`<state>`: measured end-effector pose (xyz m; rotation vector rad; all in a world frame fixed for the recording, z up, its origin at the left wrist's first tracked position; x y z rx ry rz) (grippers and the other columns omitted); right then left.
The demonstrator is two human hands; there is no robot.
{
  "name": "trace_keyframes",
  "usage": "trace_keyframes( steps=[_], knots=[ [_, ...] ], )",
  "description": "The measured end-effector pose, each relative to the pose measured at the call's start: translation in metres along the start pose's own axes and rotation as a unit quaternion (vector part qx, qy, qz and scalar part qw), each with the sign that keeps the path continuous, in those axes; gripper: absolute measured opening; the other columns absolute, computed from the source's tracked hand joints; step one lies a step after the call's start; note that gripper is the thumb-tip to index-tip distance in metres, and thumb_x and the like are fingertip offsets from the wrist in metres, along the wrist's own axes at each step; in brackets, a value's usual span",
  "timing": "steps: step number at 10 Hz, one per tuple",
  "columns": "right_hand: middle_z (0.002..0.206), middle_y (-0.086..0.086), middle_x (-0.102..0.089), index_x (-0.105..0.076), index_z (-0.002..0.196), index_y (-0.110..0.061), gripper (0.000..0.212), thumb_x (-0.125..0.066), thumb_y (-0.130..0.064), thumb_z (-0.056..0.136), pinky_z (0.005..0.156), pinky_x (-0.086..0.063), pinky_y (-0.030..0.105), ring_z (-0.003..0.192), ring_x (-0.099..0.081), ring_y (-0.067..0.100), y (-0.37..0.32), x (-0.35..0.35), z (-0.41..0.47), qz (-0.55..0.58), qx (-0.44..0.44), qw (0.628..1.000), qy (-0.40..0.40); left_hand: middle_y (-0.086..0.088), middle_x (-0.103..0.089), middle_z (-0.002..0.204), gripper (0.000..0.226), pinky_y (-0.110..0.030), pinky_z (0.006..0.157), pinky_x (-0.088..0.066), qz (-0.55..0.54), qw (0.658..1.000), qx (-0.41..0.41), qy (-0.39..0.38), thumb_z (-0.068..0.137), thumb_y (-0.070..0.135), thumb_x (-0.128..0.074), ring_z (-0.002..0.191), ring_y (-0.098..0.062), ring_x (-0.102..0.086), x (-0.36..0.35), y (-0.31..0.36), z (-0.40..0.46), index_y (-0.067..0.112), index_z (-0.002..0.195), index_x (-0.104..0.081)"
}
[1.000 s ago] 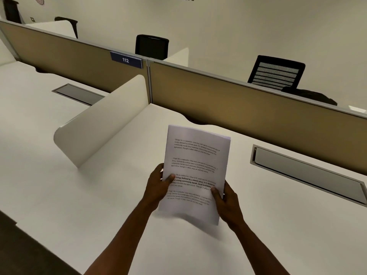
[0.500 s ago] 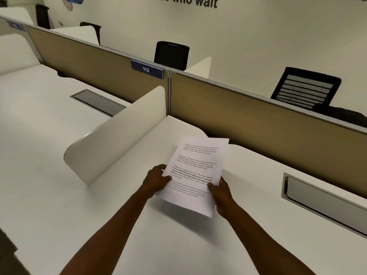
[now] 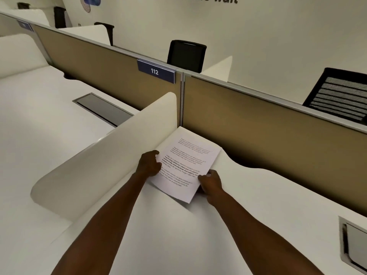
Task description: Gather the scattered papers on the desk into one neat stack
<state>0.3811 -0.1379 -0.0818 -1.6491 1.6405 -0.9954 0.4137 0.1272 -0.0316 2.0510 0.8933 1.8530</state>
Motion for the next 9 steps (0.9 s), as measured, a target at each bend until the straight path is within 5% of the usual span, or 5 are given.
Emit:
trace_keyframes(
  steps=[2, 5, 7, 9],
  knots=[
    [0.115, 0.009, -0.069, -0.064, 0.112, -0.008, 0.03, -0.061, -0.007, 0.082, 0.09, -0.056, 0.04, 0.104, -0.065, 0.029, -0.044, -0.004, 0.016, -0.15, 0.109, 0.979, 0.087, -0.026, -0.052, 0.138, 0.053, -0.036, 0.108, -0.034, -0.004, 1.0, -0.006, 0.014, 0.091, 0.019, -0.061, 0.13, -0.038, -0.048, 0.003, 0.011, 0.03, -0.004, 0.137, -0.049],
    [0.079, 0.008, -0.067, -0.06, 0.074, -0.01, 0.006, -0.063, -0.007, 0.079, 0.066, -0.048, 0.027, 0.076, -0.064, 0.026, -0.049, -0.005, 0.015, -0.232, 0.145, 0.952, 0.137, -0.02, -0.066, 0.114, 0.025, -0.033, 0.078, -0.045, 0.014, 0.997, 0.02, 0.08, 0.089, 0.016, -0.056, 0.106, -0.037, -0.06, 0.006, 0.012, 0.03, -0.001, 0.106, -0.061],
    [0.095, 0.015, -0.071, -0.06, 0.078, -0.011, 0.006, -0.064, -0.015, 0.079, 0.079, -0.054, 0.035, 0.089, -0.066, 0.031, -0.052, -0.009, 0.016, -0.262, 0.153, 0.948, 0.095, -0.021, -0.064, 0.12, 0.031, -0.039, 0.092, -0.046, 0.003, 0.997, 0.011, 0.076, 0.091, 0.017, -0.055, 0.115, -0.039, -0.057, 0.006, 0.013, 0.023, 0.0, 0.116, -0.059],
    [0.099, 0.01, -0.065, -0.055, 0.09, -0.013, 0.025, -0.066, -0.035, 0.086, 0.083, -0.045, 0.031, 0.098, -0.06, 0.025, -0.051, -0.011, 0.008, -0.307, 0.147, 0.94, 0.013, -0.019, -0.047, 0.146, 0.053, -0.041, 0.112, -0.033, 0.017, 0.998, 0.0, 0.057, 0.096, 0.02, -0.05, 0.136, -0.035, -0.041, 0.003, 0.016, 0.012, 0.003, 0.144, -0.039]
  ],
)
Point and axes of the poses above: each hand's wrist, its own z-axis towards the middle knuckle, its own x-axis out of the back of the hand, y = z × x, the point moved 10 cm from there along z, towards the middle knuckle
